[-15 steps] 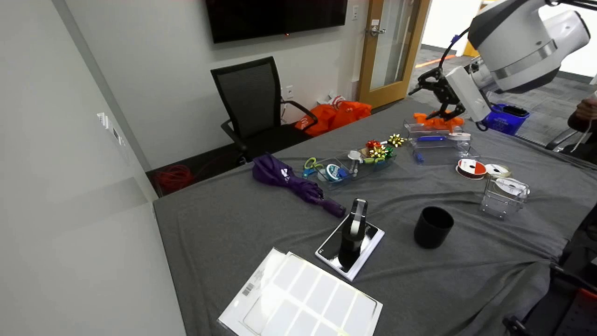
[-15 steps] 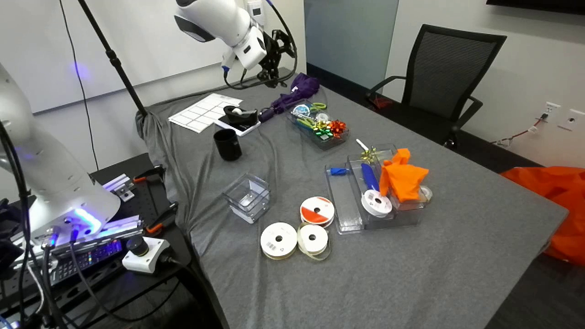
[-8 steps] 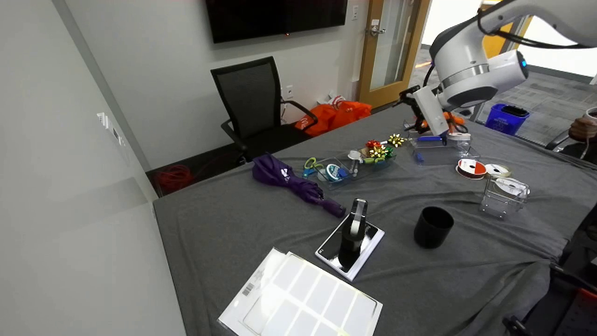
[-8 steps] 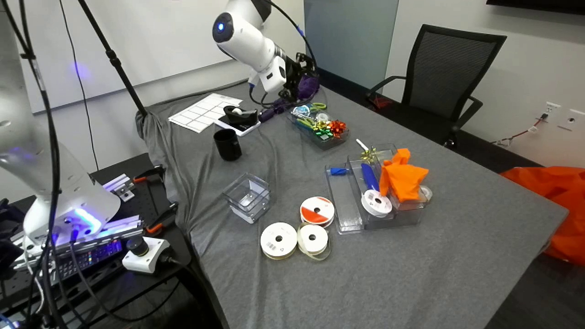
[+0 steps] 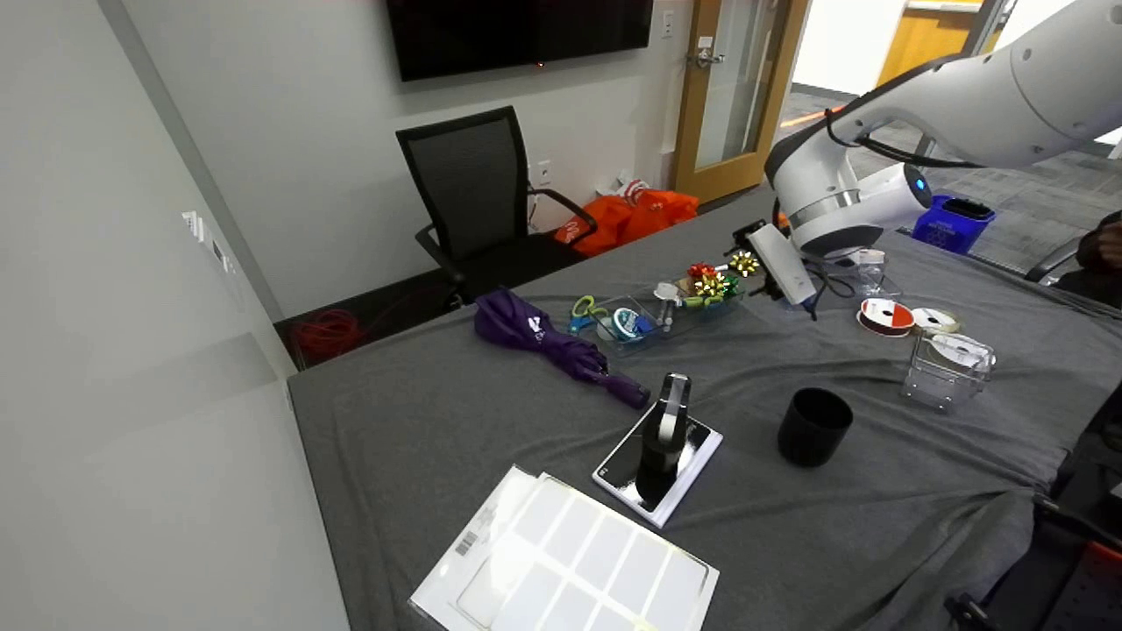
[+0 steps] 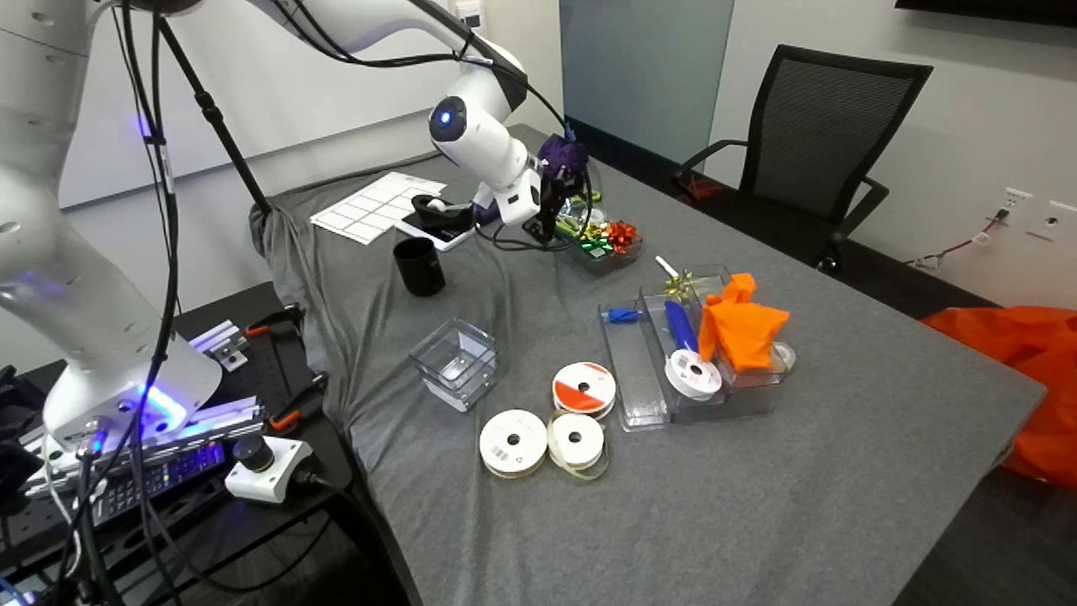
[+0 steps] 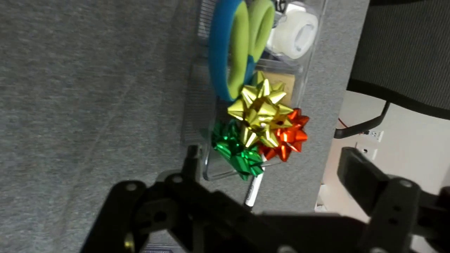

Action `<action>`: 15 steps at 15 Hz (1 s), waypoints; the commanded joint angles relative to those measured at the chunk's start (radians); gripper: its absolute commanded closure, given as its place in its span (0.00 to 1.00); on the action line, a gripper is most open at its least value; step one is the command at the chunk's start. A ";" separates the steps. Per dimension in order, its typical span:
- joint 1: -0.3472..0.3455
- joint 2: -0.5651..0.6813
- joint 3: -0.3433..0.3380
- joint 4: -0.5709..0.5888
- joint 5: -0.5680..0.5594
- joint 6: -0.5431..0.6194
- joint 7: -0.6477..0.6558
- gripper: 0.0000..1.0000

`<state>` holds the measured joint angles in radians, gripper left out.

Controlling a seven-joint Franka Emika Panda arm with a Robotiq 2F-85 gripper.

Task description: Put the scissors in the empty clear object

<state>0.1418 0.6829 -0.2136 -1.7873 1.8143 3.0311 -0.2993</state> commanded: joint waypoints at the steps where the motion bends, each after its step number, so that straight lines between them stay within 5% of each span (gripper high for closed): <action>1: -0.004 0.023 0.010 -0.012 -0.054 -0.024 0.024 0.00; 15: -0.012 0.048 0.013 0.030 -0.042 -0.220 -0.019 0.00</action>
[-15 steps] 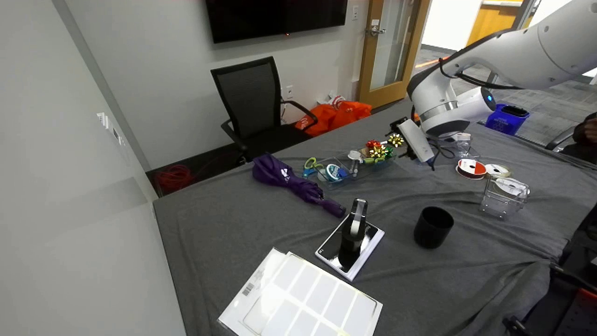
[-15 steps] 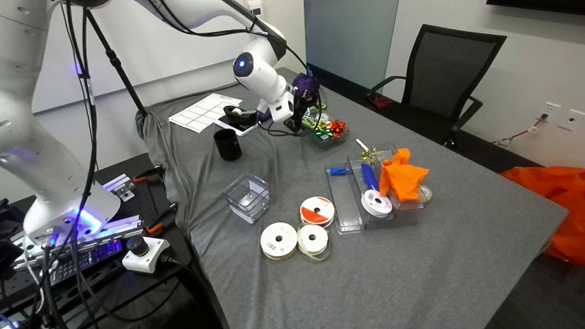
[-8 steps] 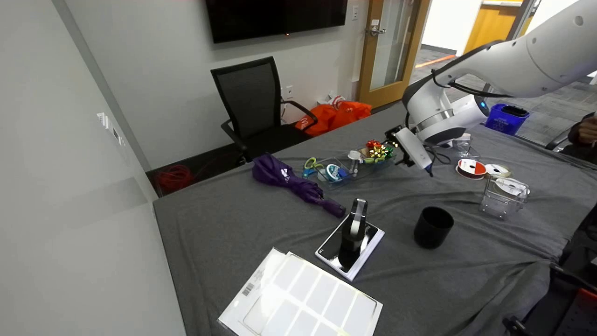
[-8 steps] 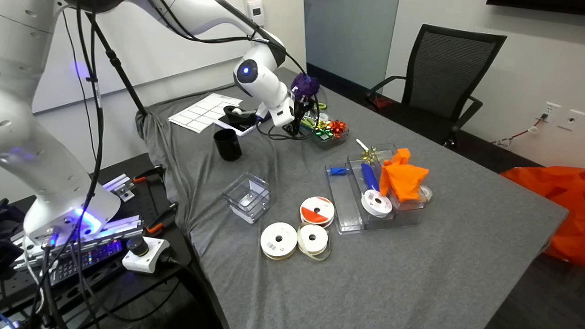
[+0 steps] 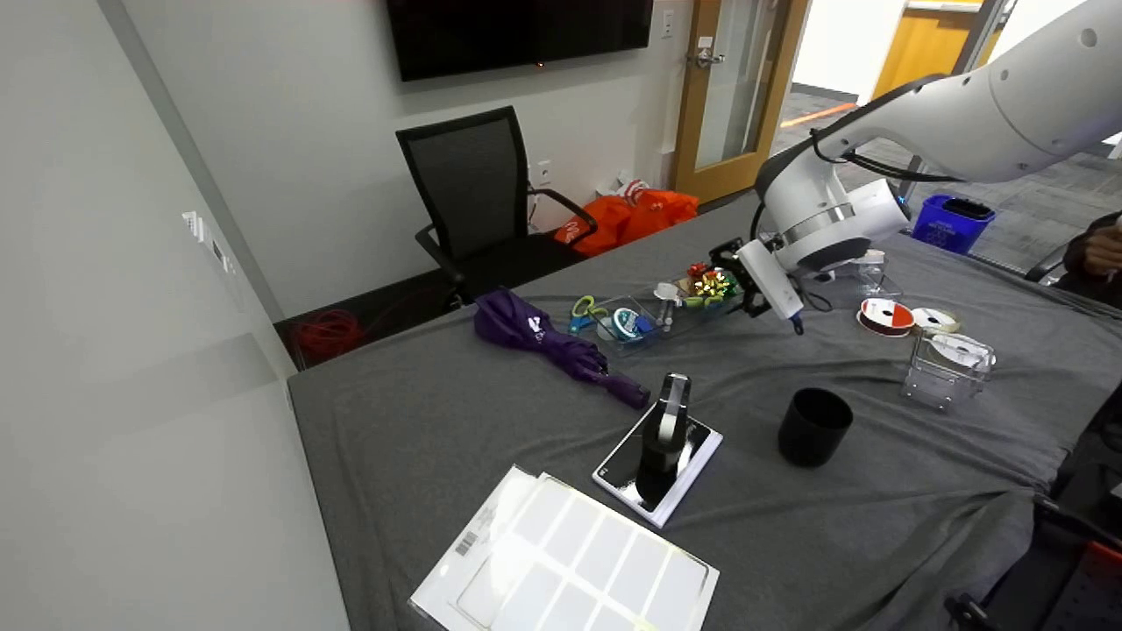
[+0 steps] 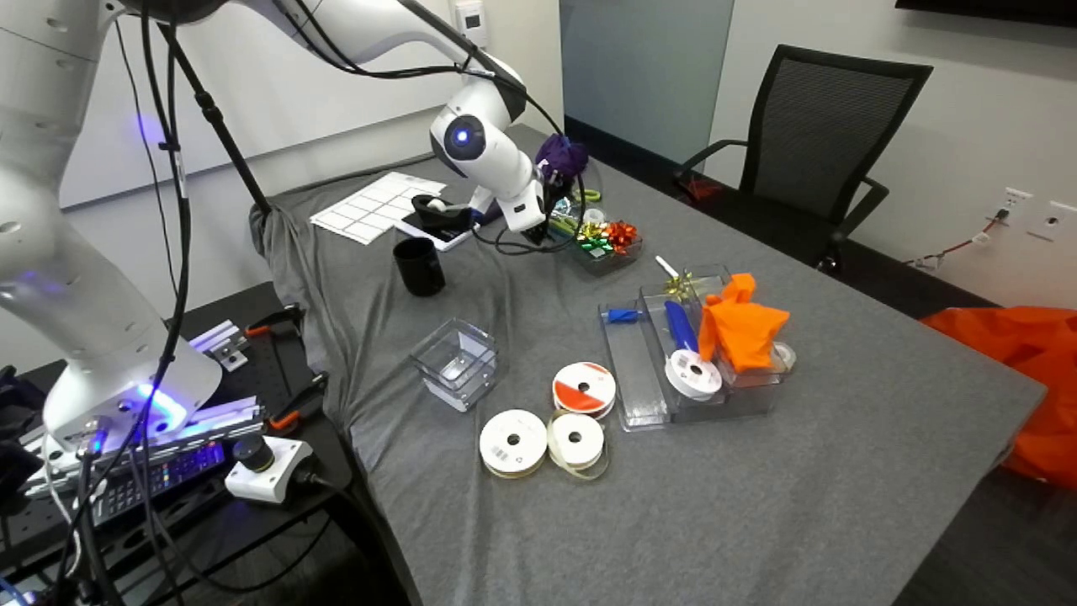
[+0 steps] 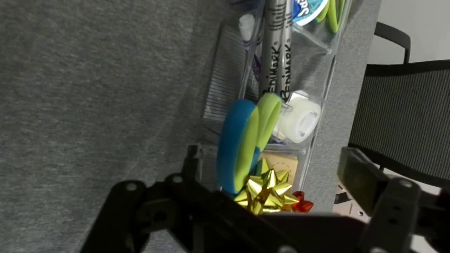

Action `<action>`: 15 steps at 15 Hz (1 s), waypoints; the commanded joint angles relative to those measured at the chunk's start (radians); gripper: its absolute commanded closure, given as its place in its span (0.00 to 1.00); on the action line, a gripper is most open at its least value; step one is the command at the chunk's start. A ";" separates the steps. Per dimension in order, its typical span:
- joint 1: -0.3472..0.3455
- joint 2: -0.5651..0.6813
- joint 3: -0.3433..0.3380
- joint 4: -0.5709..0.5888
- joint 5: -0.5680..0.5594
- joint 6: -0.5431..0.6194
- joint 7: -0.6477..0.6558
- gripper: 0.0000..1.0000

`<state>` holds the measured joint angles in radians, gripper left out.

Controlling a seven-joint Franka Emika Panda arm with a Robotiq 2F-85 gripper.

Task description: Put the scissors in the empty clear object

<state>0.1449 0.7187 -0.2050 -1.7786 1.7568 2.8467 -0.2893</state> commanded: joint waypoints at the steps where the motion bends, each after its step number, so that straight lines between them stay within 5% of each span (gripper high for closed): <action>1: -0.016 0.015 0.005 0.026 0.021 -0.043 -0.035 0.25; 12: -0.024 0.048 -0.013 0.065 0.004 -0.043 -0.007 0.98; 15: -0.026 0.054 -0.025 0.074 -0.004 -0.038 0.005 0.96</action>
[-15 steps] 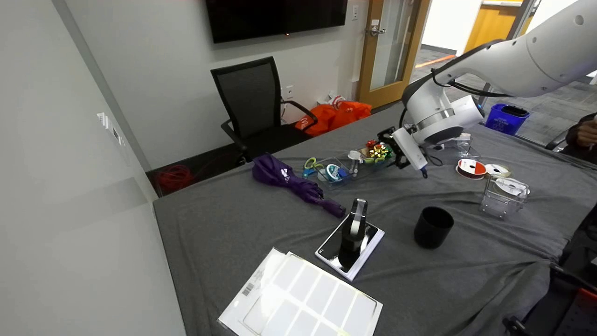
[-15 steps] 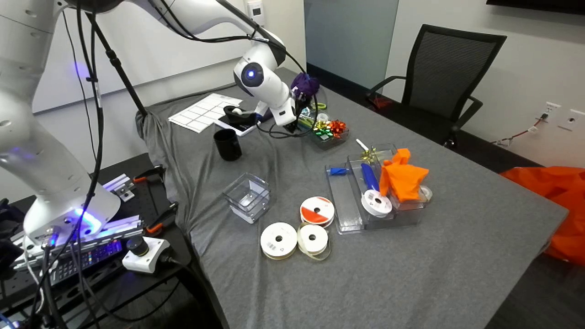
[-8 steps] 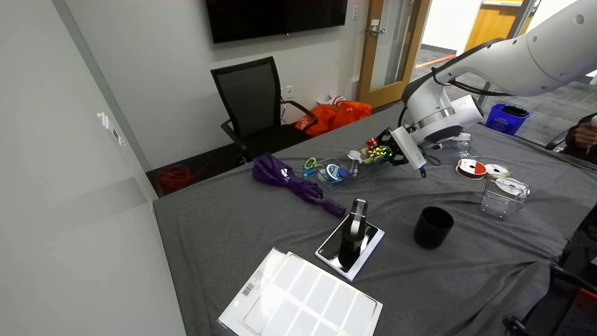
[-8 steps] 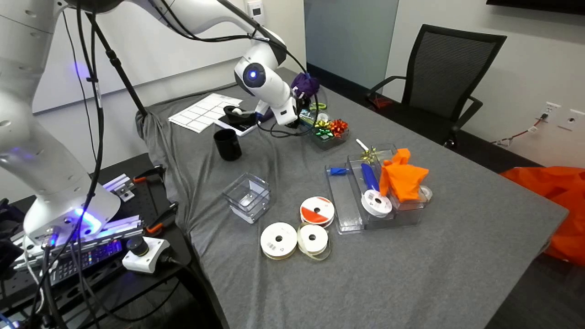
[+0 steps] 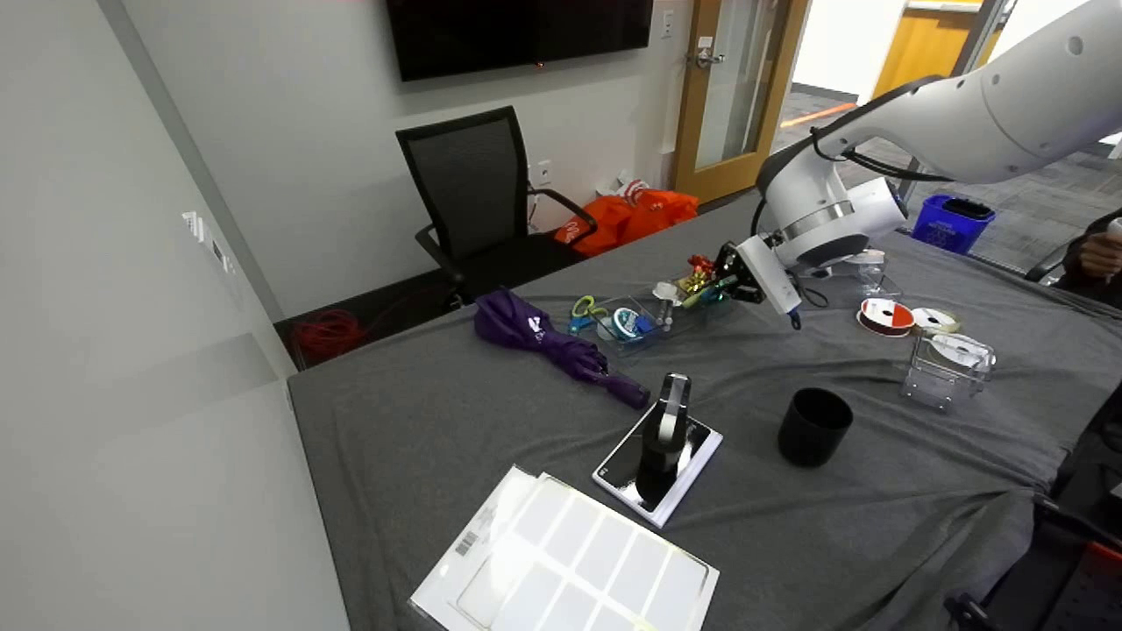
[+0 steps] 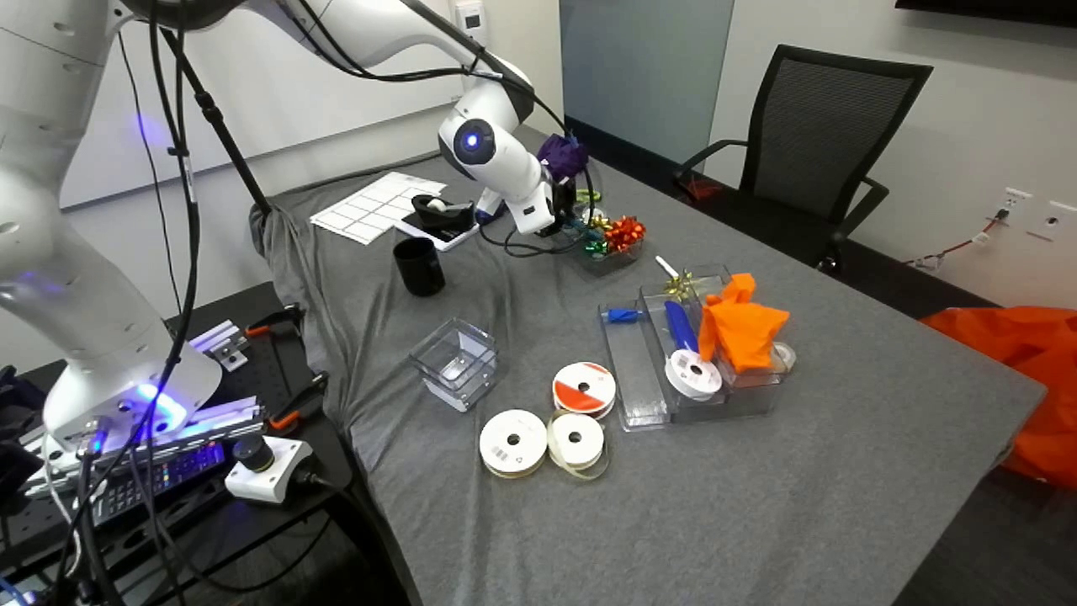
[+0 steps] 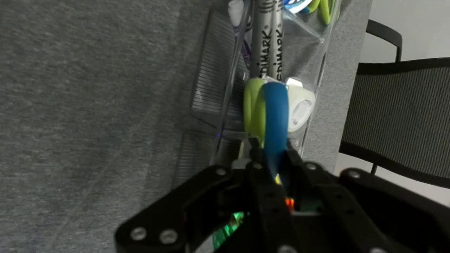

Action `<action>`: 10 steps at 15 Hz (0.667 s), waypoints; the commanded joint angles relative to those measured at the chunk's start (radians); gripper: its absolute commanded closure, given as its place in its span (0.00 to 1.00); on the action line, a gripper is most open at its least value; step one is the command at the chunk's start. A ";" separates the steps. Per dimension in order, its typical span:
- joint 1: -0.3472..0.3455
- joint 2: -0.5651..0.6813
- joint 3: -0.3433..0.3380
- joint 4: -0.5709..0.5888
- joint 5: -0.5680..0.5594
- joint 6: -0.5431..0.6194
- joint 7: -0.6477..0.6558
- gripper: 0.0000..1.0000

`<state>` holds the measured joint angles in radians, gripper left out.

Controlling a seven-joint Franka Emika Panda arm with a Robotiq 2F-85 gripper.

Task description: Put the scissors in the empty clear object

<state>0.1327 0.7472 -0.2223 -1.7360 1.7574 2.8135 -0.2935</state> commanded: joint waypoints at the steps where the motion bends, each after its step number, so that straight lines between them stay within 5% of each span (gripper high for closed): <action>1: -0.014 0.021 -0.009 0.030 -0.002 -0.005 0.008 0.96; 10: 0.001 -0.086 -0.014 -0.073 -0.060 -0.012 0.115 0.96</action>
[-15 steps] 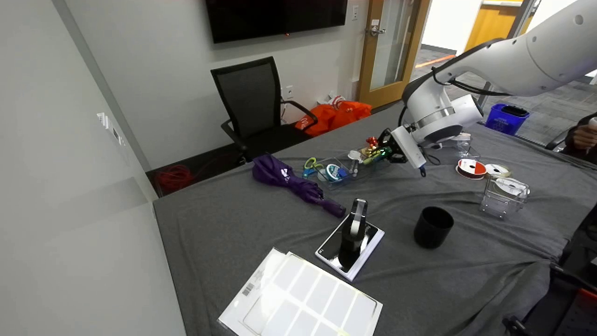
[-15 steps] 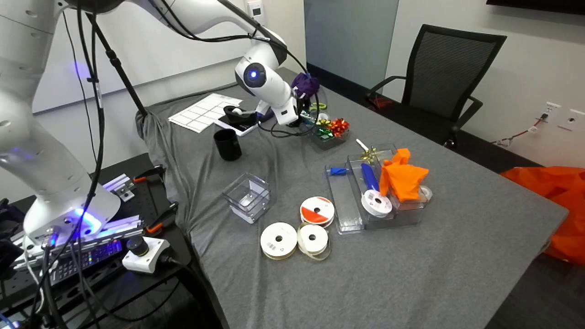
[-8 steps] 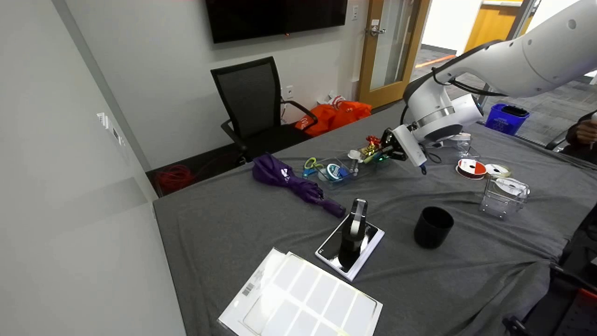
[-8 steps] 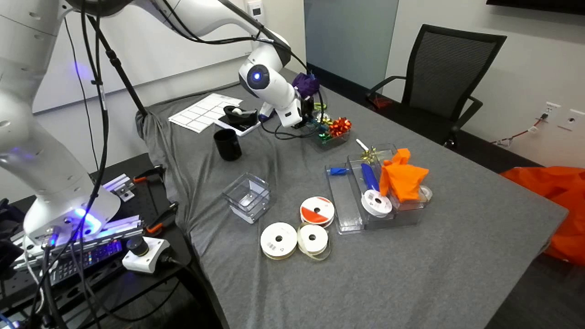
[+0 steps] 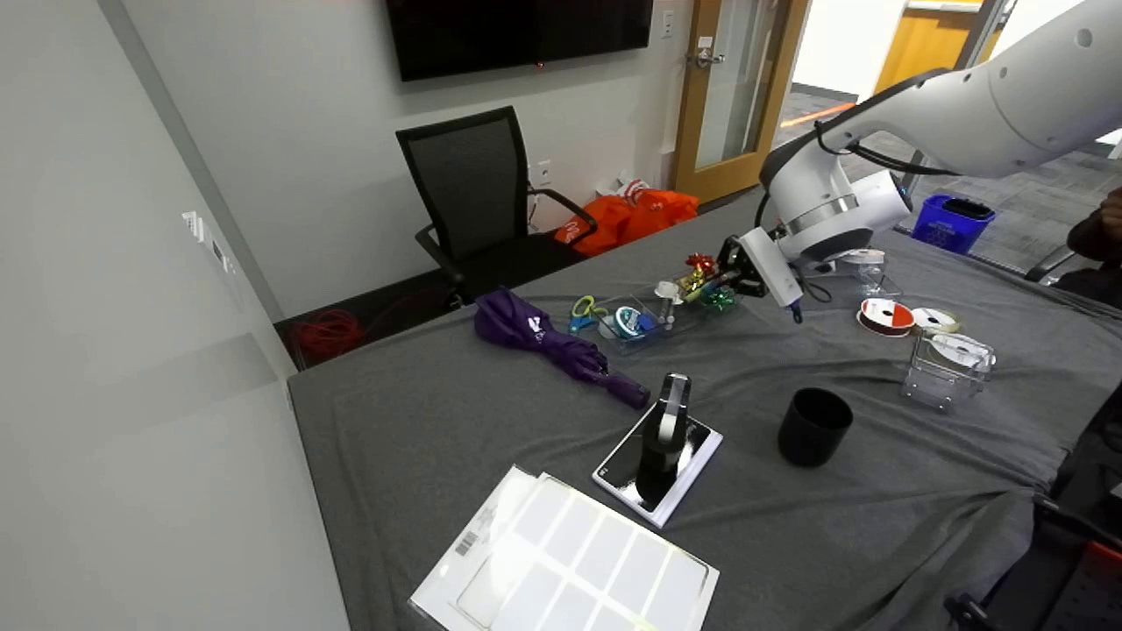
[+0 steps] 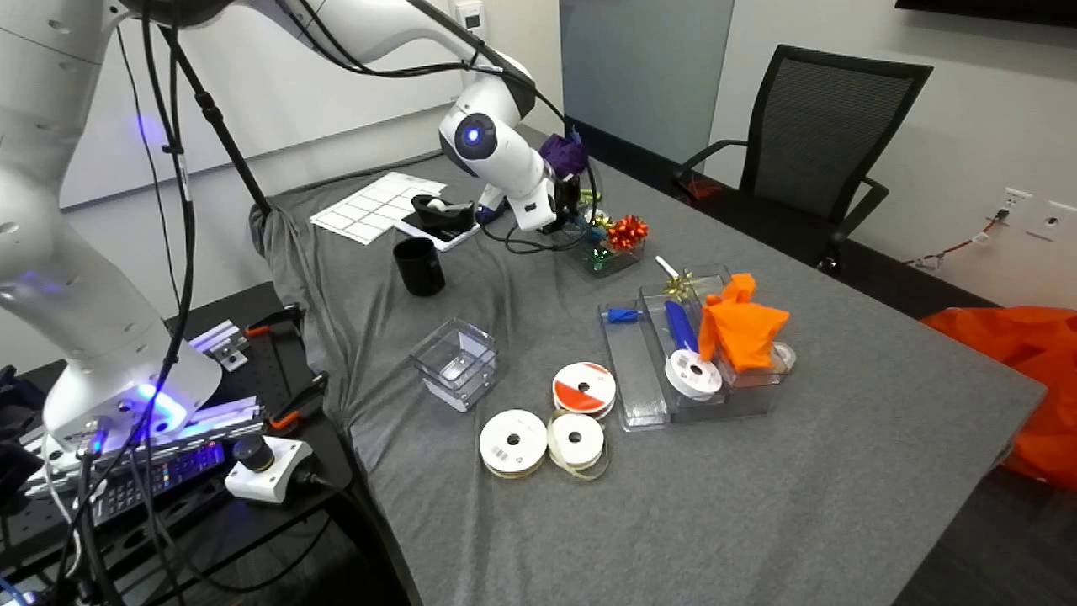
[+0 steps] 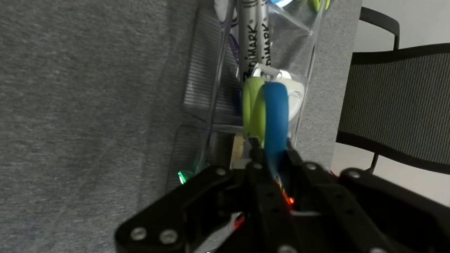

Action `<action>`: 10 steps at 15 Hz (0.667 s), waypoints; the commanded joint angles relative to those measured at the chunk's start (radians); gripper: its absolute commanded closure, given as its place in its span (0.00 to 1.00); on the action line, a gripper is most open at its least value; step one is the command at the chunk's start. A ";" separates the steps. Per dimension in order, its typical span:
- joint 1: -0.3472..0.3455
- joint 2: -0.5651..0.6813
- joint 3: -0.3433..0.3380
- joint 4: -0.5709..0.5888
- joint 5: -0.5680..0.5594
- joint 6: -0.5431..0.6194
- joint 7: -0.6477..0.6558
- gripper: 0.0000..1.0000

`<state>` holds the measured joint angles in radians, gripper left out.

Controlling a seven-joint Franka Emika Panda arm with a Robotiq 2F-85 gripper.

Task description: Put the scissors in the empty clear object

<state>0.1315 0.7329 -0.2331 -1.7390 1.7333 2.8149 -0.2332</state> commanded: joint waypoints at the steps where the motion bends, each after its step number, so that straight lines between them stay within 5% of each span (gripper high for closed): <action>1: 0.003 -0.084 -0.003 -0.081 -0.050 -0.017 0.075 0.96; 10: 0.005 -0.302 -0.002 -0.280 -0.159 -0.080 0.212 0.96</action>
<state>0.1340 0.5582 -0.2331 -1.9009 1.5932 2.7754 -0.0279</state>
